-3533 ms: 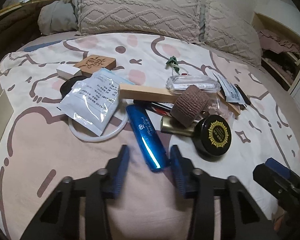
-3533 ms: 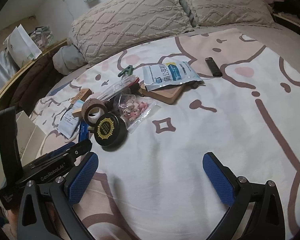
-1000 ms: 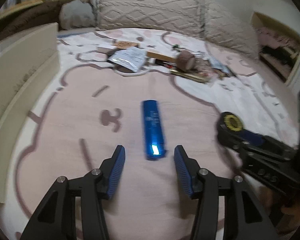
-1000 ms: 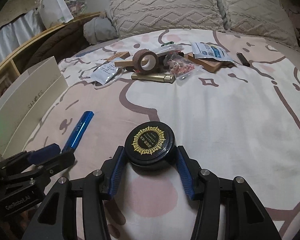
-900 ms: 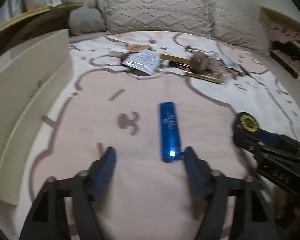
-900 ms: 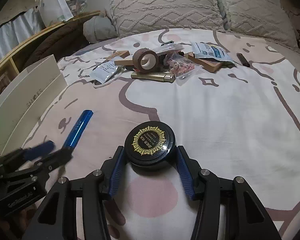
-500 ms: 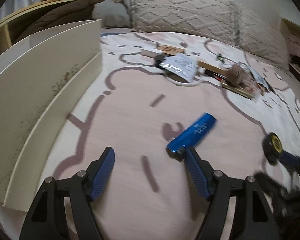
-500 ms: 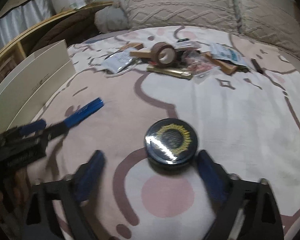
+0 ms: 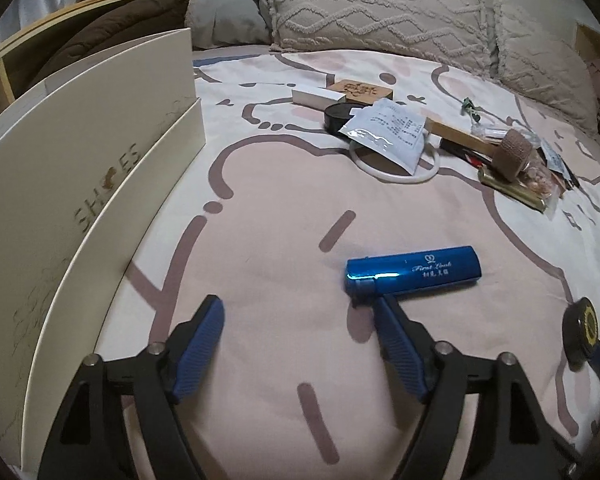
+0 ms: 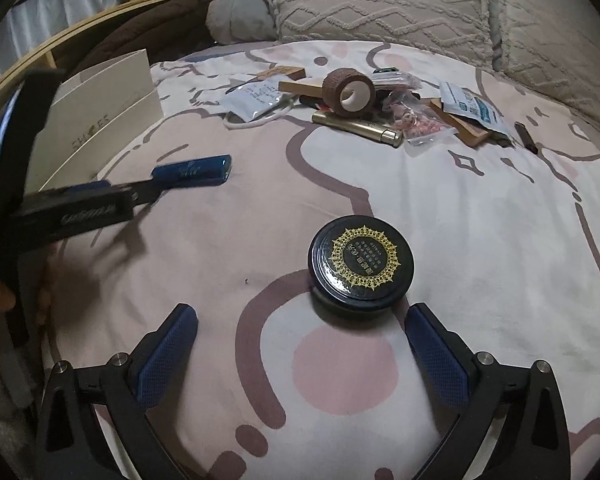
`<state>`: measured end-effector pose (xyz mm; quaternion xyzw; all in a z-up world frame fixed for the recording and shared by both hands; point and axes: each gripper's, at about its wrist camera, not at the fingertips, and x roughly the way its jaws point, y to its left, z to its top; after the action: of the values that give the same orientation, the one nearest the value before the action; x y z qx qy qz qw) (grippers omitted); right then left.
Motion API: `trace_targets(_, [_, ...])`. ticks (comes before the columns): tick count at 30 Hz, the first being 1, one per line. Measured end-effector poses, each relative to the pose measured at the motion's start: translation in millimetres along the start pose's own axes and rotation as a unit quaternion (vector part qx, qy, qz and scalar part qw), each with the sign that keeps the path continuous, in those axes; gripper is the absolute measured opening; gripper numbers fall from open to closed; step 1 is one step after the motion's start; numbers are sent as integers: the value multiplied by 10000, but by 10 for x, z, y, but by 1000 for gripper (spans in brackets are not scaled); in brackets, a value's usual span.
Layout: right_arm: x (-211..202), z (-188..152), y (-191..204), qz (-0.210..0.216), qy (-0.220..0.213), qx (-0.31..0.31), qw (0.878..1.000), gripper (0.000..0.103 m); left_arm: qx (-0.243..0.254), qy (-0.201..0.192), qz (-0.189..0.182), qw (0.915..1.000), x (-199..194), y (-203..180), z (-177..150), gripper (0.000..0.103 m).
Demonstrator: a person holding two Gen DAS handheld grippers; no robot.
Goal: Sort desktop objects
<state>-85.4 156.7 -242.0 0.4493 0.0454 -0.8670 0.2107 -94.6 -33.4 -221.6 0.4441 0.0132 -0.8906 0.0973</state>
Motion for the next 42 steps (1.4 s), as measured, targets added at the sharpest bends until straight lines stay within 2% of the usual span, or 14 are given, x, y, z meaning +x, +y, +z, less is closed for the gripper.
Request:
trace_targets(2, [18,3,-5,36,46,-41,10000,103,44,-42,-23,10000,-28,-21,-5,80])
trace_targets(3, [28,8,-5,45,64,-49,10000,103,33,-45,-162,9999,-58,-28,-16,84])
trace_targets(4, [35,14,-10,55,75,-42,9999,103,-9,-23,-306,9995,-75,-26,-21,92])
trace_targets(6, [35,23,-27,69,68,1,10000,103,-176,158,-829,9963,-98,-47,-27,103])
trace_targets(10, [43,48,-66,46,17,89,9999,103,-81,235,-937,9953,-99,-214,2,103])
trace_targets(16, [59,118,-267,222,-158,554,9981,103,-95,268,-811,9963,18,-410,108,103])
trace_targets(19, [58,119,-260,166,-192,558,9981,101,-130,265,-707,9971,97,-437,138,103])
trace_targets(21, [52,117,-247,23,-229,543,9983,96,-157,258,-676,9973,126,-445,162,103])
trace_targets(23, [23,124,-268,-139,-347,614,9974,78,-167,272,-654,9974,165,-456,180,103])
trace_targets(26, [-6,121,-342,-153,-474,787,9957,64,-174,241,-655,9974,189,-452,155,103])
trace_targets(31, [-22,119,-312,-123,-541,694,9960,52,-247,179,-750,9967,186,-423,124,103])
trace_targets(38, [-170,87,-243,-255,-952,534,9937,51,-250,94,-789,9965,174,-425,99,103])
trace_targets(41, [-153,100,-205,-304,-929,437,9943,51,-318,-47,-743,9967,119,-398,85,84])
trace_targets(42, [-152,101,-201,-311,-925,411,9944,51,-341,-89,-757,9965,106,-390,83,83])
